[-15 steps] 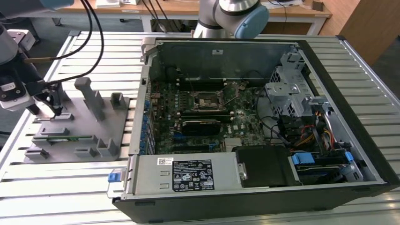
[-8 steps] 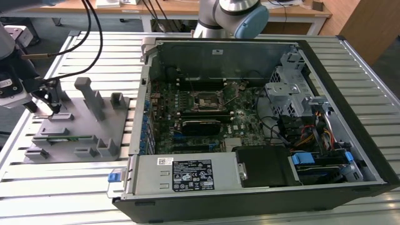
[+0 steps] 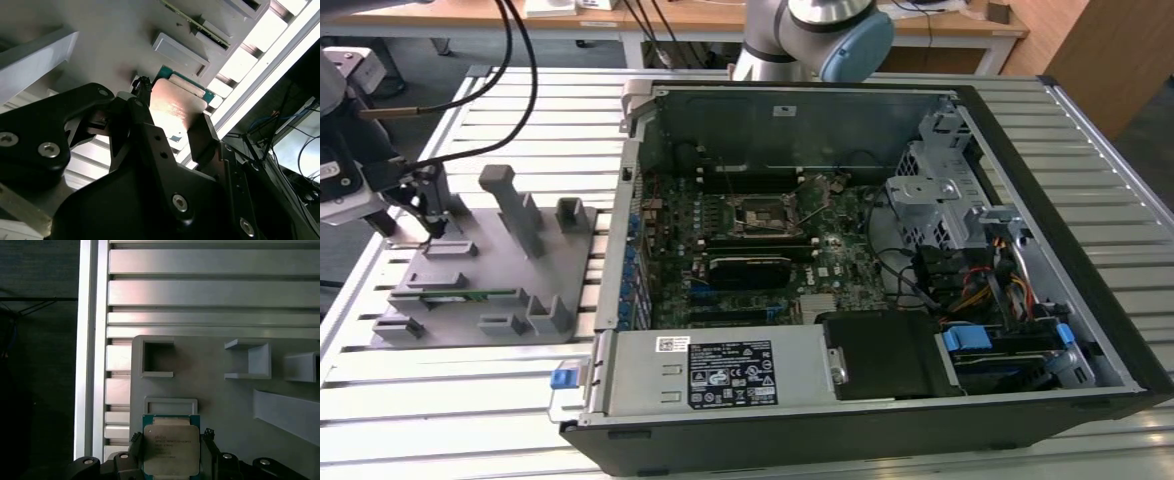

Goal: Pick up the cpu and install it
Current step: 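Pick up the cpu and move it towards the insertion slot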

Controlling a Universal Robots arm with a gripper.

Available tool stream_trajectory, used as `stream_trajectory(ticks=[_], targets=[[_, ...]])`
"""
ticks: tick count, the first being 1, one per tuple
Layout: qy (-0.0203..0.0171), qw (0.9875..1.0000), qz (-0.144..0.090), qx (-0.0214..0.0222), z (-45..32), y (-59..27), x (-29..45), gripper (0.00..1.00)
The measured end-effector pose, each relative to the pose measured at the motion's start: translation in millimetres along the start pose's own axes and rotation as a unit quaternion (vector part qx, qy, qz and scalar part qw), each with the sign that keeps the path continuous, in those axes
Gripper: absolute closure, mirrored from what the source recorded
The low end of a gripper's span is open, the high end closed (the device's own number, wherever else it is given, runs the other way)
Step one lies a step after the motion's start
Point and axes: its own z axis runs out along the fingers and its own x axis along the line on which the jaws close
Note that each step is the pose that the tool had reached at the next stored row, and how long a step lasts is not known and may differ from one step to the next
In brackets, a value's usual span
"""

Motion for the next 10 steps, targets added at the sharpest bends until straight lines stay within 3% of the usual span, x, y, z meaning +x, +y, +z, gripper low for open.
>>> stream_trajectory(ticks=[10], targets=[[-0.0001, 1.0, 0.0, 0.0, -7.3, 0.4, 0.2, 0.46]])
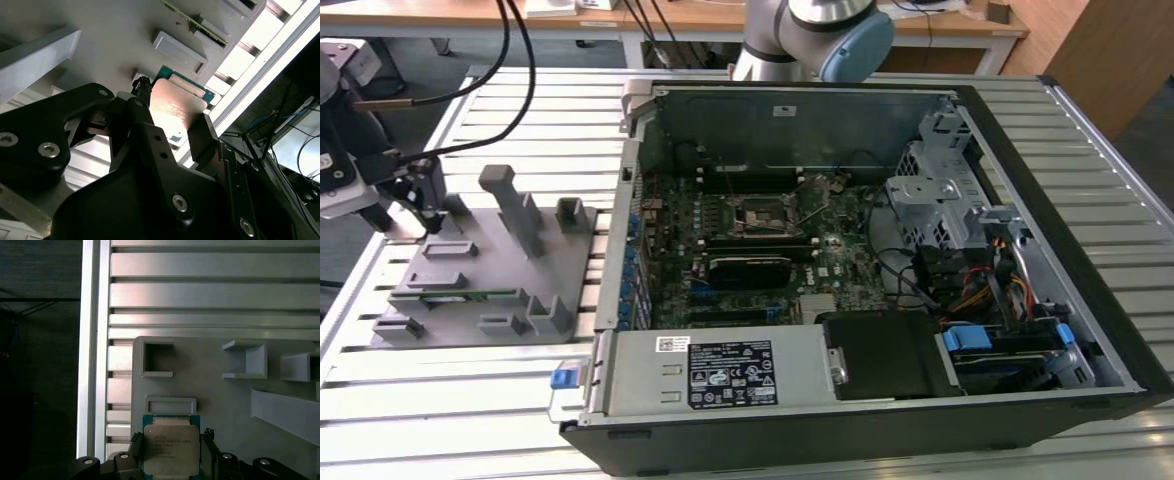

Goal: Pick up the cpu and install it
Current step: 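Pick up the cpu and move it towards the insertion slot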

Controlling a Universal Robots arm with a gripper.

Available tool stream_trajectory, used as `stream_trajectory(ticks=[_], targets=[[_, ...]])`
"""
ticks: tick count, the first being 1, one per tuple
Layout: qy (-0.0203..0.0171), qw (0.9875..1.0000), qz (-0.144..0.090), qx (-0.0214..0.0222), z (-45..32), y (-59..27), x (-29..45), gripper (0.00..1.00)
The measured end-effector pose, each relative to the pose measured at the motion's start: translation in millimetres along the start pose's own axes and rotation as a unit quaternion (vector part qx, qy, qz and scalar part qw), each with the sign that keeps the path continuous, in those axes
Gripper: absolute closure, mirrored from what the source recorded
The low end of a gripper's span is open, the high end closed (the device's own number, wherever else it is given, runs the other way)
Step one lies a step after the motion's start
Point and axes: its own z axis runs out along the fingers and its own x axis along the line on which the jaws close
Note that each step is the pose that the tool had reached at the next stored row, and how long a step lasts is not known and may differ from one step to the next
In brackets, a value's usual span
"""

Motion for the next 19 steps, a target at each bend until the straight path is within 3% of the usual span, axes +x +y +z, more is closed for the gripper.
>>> stream_trajectory(ticks=[11, 19], targets=[[0.0002, 1.0, 0.0, 0.0001, -3.3, 0.2, 0.1, 0.46], [0.0001, 1.0, 0.0, 0.0, -12.4, 0.7, 0.3, 0.46]])
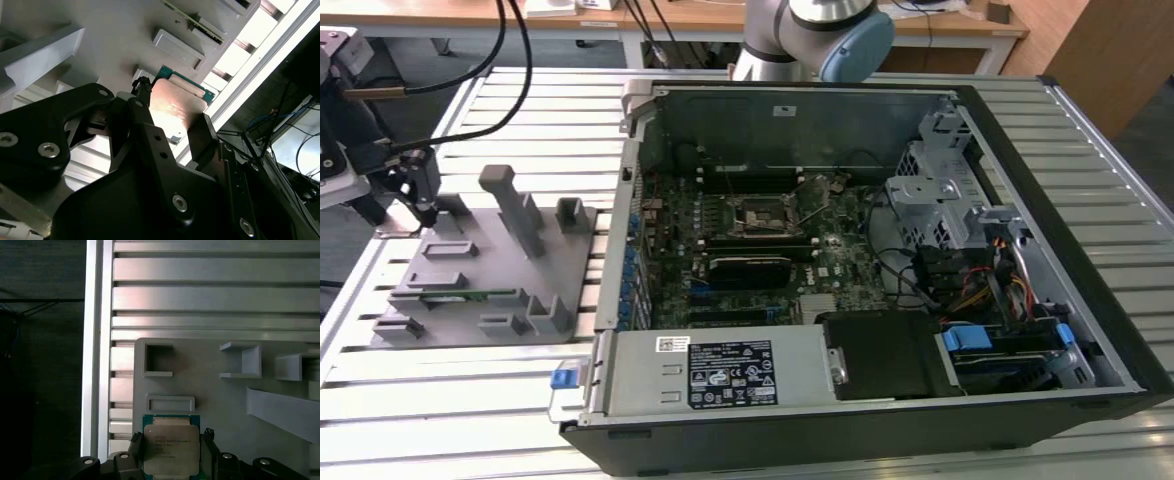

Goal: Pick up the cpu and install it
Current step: 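Pick up the cpu and move it towards the insertion slot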

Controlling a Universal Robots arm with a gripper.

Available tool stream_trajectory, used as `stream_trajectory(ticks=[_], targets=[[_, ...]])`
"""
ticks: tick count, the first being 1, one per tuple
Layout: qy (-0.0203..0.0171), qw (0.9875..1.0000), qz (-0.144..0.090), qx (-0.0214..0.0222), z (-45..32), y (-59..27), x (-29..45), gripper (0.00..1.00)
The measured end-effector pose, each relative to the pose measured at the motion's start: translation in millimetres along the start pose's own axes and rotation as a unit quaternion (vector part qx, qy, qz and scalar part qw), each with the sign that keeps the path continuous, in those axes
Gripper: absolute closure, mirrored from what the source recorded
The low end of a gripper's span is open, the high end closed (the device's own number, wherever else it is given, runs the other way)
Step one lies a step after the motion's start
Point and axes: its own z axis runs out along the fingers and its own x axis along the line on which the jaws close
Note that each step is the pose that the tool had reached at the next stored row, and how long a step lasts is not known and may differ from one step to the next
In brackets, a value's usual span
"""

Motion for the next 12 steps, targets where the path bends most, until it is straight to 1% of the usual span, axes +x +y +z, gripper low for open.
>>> stream_trajectory(ticks=[3, 4, 12], targets=[[0.0, 1.0, 0.0, 0.0, -3.5, 0.2, 0.1, 0.46], [-0.0001, 1.0, 0.0, 0.0, -9.9, 0.5, 0.3, 0.46], [-0.0001, 1.0, 0.0, 0.0, -18.0, 1.0, 0.6, 0.46]])
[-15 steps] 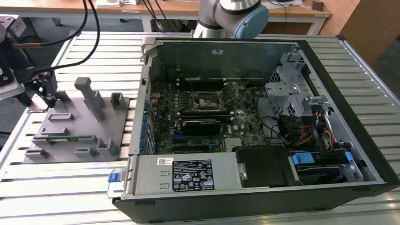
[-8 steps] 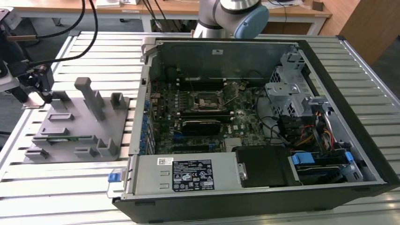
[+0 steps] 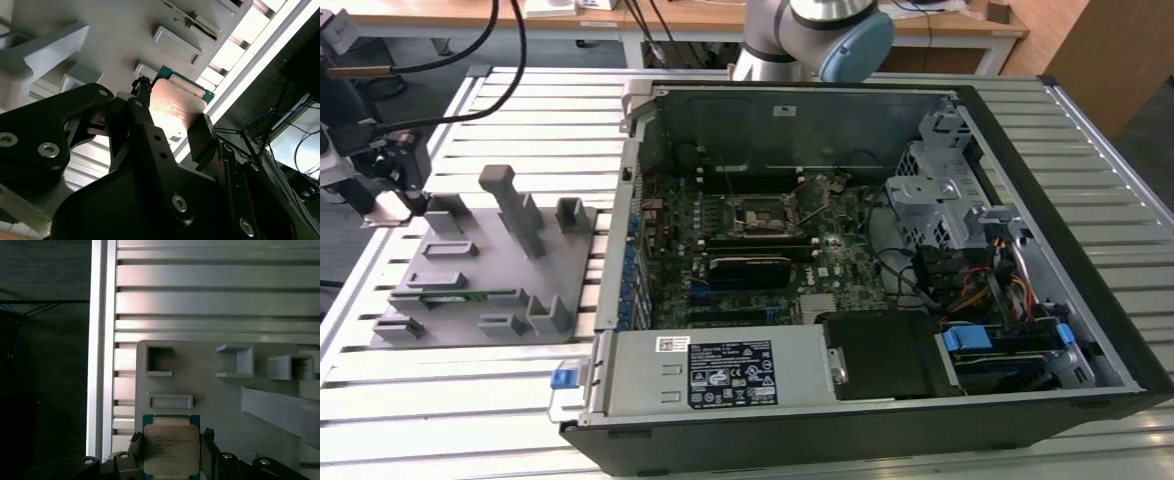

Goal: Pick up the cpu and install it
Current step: 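Pick up the cpu and move it towards the insertion slot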

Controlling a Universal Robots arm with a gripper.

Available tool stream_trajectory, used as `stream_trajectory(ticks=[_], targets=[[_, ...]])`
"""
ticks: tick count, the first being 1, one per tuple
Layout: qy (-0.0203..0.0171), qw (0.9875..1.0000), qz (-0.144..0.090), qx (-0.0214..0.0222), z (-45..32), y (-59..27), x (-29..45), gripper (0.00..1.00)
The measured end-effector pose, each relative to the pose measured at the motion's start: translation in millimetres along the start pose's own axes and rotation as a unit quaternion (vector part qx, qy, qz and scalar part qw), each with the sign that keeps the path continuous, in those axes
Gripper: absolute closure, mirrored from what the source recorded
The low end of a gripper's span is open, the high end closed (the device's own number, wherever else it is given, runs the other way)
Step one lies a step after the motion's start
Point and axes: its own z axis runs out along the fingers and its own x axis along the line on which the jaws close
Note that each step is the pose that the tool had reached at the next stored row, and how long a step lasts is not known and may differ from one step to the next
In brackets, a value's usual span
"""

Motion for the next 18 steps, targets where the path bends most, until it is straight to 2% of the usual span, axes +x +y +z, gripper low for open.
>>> stream_trajectory(ticks=[18], targets=[[-0.0005, 1.0, 0.0, 0.0, -22.7, 1.2, 0.9, 0.46]])
